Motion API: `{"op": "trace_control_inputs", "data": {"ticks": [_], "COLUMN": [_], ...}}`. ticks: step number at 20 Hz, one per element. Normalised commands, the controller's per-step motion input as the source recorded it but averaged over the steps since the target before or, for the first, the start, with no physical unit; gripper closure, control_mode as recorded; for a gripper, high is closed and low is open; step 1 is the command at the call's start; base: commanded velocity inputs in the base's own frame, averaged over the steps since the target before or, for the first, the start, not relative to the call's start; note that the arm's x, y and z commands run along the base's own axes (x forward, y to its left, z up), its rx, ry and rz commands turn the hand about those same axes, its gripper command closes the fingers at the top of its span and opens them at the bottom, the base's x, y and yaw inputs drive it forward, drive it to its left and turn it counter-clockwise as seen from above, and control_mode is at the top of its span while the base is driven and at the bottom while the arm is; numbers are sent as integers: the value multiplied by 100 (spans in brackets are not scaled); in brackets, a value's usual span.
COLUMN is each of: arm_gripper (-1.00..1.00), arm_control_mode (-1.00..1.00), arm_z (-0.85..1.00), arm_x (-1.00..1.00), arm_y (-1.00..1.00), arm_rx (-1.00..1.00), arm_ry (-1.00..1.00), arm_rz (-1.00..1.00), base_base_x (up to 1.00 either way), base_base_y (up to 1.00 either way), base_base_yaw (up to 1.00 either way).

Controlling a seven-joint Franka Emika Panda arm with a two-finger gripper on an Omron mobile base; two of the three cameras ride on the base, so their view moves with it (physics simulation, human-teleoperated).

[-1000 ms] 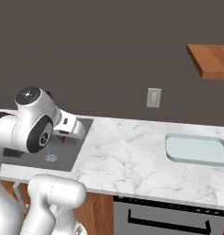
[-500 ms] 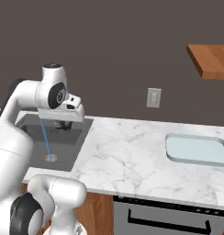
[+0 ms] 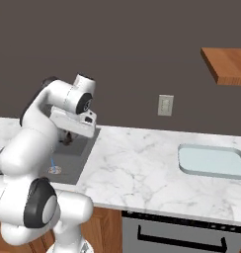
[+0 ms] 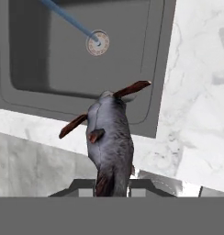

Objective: Take the fish out of the fridge, briefly rinse it in the sink, and place it on the tray next to the sink.

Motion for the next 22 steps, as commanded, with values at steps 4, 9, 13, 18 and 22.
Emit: {"op": "trace_control_inputs", "data": {"ticks": [4, 9, 13, 18, 22], "arm_gripper": [100, 100, 100, 100, 100], "arm_control_mode": [-100, -100, -100, -100, -100], "arm_z": [-18, -2, 0, -10, -12], "arm_x": [3, 0, 9, 29, 43], "arm_y": [4, 31, 69, 77, 38], "arm_rx": [30, 21, 10, 4, 3], "arm_ry": [0, 0, 0, 0, 6], "arm_rz": [0, 1, 0, 0, 0], "base_base_x": [0, 0, 0, 0, 0], "base_base_y": [0, 0, 0, 0, 0], "base_base_yaw": [0, 0, 0, 0, 0]}}
